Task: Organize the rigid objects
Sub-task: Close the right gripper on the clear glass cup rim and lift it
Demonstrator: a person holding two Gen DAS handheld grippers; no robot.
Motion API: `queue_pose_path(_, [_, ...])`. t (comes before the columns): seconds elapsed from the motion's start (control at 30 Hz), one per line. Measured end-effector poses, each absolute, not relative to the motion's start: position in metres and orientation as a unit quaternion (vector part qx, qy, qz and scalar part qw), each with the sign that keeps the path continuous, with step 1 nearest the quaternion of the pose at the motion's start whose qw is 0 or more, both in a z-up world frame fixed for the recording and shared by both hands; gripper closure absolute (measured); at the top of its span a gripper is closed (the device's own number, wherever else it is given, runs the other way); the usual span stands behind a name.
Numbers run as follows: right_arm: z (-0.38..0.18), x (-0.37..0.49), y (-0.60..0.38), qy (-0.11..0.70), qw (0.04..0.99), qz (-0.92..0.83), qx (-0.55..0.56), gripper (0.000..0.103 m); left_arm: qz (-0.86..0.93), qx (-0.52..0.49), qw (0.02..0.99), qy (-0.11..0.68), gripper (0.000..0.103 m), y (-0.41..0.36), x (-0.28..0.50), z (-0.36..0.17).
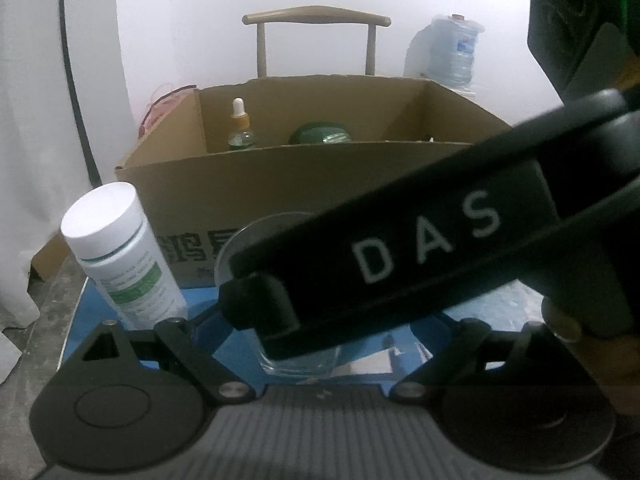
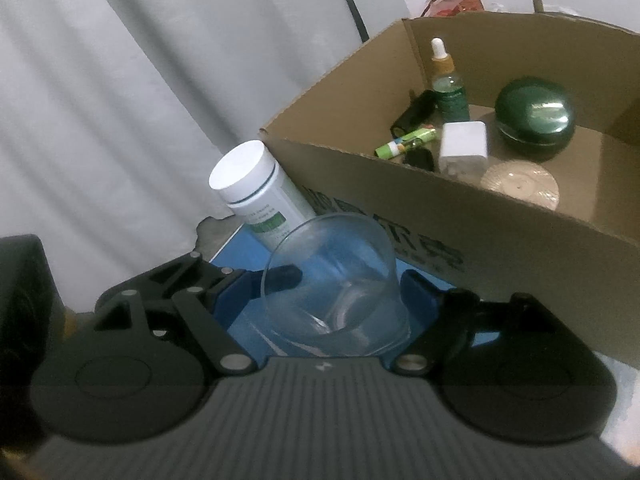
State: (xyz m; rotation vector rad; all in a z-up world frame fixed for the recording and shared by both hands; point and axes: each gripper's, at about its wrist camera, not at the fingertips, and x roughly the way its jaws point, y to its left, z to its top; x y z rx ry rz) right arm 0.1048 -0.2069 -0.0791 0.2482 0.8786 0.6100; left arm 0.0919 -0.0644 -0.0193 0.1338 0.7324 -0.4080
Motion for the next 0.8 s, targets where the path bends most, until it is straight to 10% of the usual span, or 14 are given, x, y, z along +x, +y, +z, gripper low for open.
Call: queue_pose_path(0.8, [-0.077,0.049,-0.273,0.417,0.872,0.213,0.144,0.019,-0.325,0.108,0.879,0.331,0.008,-0.123,0.060,-0.021])
